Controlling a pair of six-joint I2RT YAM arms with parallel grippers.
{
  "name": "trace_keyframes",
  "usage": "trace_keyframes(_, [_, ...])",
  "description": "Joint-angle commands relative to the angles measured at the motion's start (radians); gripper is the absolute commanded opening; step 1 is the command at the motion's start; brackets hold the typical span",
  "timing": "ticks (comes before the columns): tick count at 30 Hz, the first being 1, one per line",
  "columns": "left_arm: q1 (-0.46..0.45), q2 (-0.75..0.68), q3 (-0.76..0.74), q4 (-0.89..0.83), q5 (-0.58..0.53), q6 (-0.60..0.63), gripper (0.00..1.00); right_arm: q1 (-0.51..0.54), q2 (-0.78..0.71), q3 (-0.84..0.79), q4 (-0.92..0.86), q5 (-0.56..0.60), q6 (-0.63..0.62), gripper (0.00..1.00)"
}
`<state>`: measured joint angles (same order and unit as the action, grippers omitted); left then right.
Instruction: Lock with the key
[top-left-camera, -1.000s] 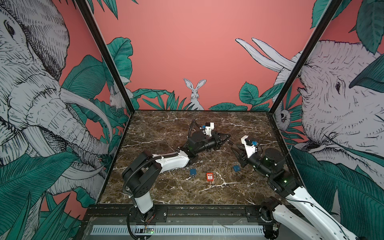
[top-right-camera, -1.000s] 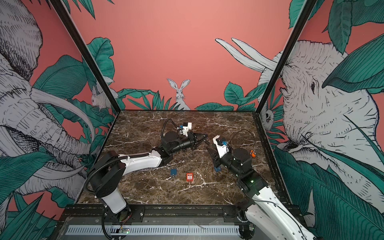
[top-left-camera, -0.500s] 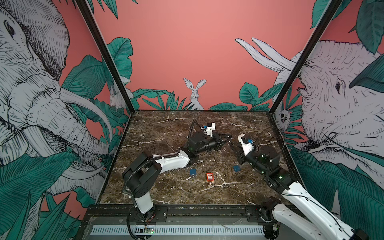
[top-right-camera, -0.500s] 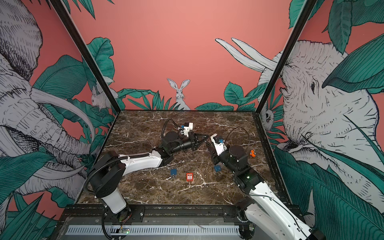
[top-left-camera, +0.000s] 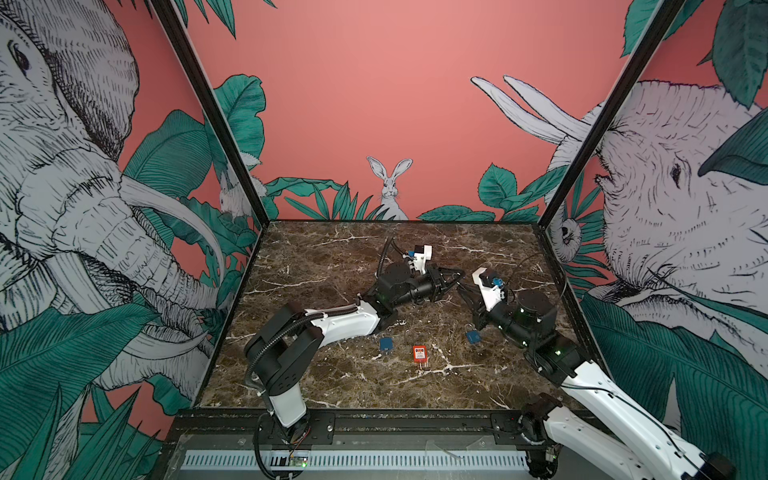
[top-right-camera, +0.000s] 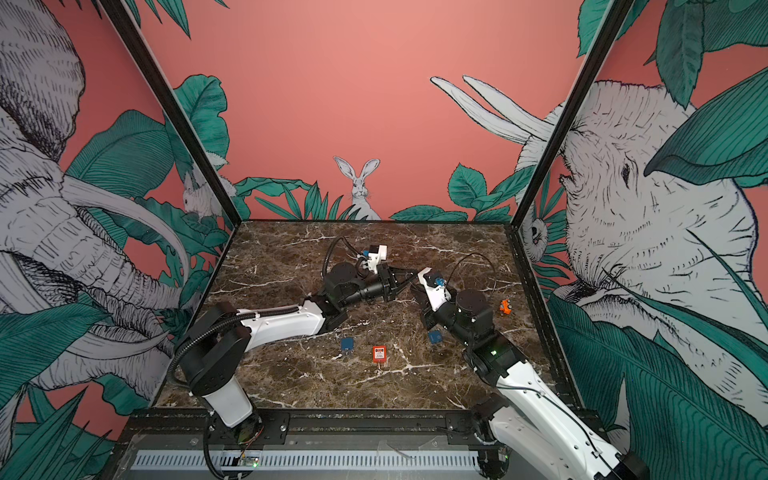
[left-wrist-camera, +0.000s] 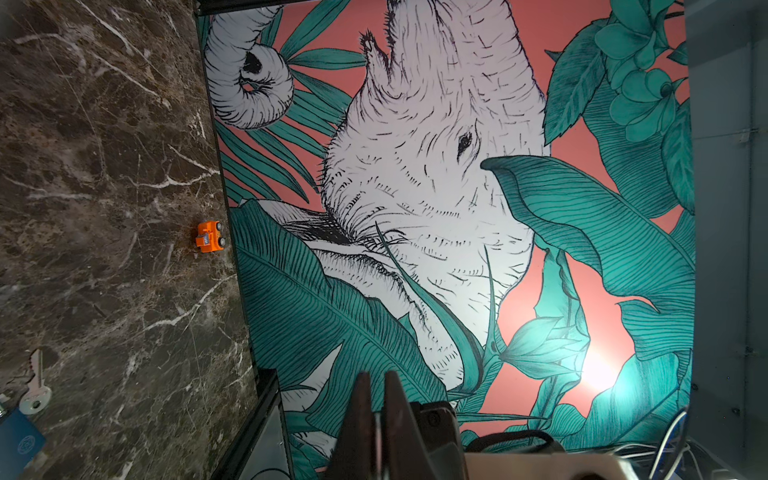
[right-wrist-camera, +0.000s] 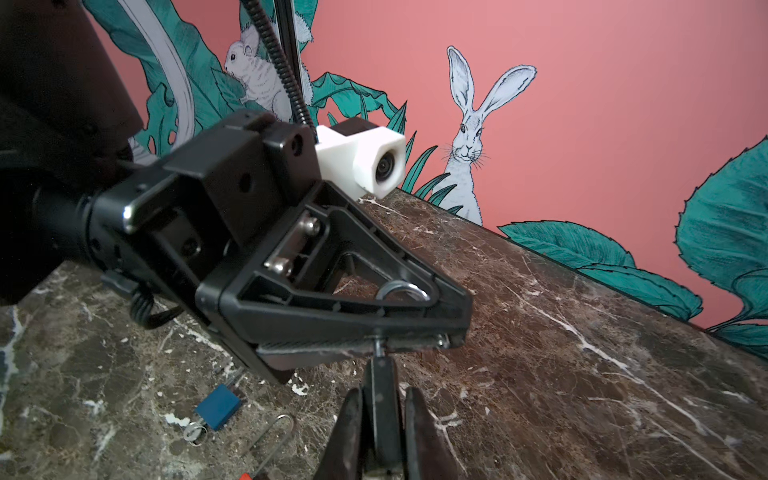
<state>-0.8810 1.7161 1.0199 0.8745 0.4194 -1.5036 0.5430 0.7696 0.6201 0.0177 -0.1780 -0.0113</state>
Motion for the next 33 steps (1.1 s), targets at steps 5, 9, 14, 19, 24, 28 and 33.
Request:
trace_keyframes(5, [-0.001, 0.001, 0.032, 0.035, 0.032, 0.078, 0.81, -0.004, -0.024, 0.011, 0.031, 0.028, 0.054, 0.0])
trace_keyframes(9, [0.076, 0.008, 0.011, -0.088, 0.096, 0.29, 0.97, -0.017, -0.001, 0.097, -0.114, 0.015, 0.132, 0.0])
trace_keyframes(14, [0.174, -0.077, 0.005, -0.391, 0.089, 0.752, 0.98, -0.091, 0.147, 0.294, -0.446, -0.235, 0.296, 0.0])
trace_keyframes(19, [0.174, -0.16, 0.01, -0.54, 0.052, 1.1, 0.97, -0.14, 0.229, 0.313, -0.482, -0.548, 0.484, 0.0])
trace_keyframes(24, [0.174, -0.205, 0.005, -0.528, 0.237, 1.214, 0.95, -0.198, 0.221, 0.209, -0.221, -0.791, 0.739, 0.0])
trace_keyframes(28, [0.174, -0.185, 0.0, -0.445, 0.449, 1.169, 0.91, -0.222, 0.227, 0.188, -0.175, -0.848, 0.767, 0.0])
trace_keyframes(33, [0.174, -0.17, -0.023, -0.371, 0.51, 1.107, 0.84, -0.239, 0.229, 0.153, -0.1, -0.866, 0.804, 0.0])
